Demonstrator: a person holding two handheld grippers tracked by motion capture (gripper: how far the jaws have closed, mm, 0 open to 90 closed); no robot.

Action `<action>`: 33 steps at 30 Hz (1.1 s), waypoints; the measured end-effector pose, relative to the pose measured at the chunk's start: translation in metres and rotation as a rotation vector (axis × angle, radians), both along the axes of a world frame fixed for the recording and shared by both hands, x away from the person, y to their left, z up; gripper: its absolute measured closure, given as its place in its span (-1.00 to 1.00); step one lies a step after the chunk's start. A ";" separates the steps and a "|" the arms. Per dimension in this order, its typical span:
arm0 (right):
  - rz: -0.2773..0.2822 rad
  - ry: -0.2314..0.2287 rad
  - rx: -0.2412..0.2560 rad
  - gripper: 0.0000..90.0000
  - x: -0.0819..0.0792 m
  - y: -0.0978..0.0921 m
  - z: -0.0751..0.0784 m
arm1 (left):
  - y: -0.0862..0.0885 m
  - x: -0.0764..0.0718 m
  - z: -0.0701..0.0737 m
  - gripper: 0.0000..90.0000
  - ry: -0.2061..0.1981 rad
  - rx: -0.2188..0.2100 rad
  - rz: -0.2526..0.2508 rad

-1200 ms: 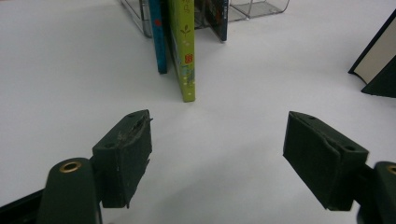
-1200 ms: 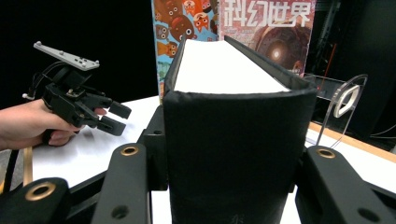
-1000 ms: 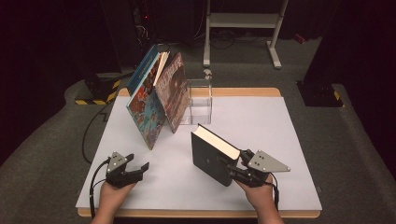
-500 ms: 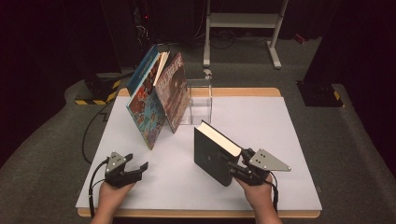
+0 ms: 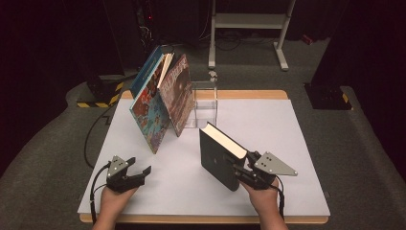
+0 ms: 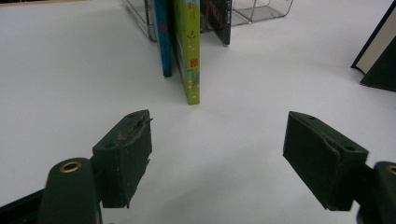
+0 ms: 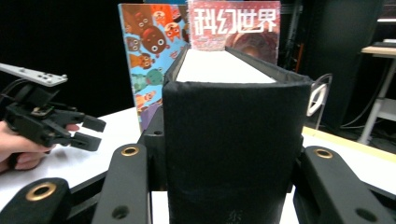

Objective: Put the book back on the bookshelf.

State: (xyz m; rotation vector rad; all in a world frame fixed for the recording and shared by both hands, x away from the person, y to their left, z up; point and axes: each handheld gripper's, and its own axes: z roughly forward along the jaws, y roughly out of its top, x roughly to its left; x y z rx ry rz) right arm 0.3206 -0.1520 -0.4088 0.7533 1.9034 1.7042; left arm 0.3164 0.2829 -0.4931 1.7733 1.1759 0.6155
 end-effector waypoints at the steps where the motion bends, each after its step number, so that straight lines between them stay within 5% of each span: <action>1: -0.007 -0.003 -0.001 0.19 0.001 0.000 0.001 | 0.000 0.000 0.000 -0.47 -0.001 0.000 0.000; 24: -0.118 -0.029 -0.016 0.19 0.026 0.004 0.005 | 0.004 0.001 0.001 -0.47 -0.002 -0.010 0.005; 33: -0.133 -0.035 0.003 0.18 0.021 -0.001 -0.002 | 0.002 -0.001 0.001 -0.47 -0.011 0.012 -0.005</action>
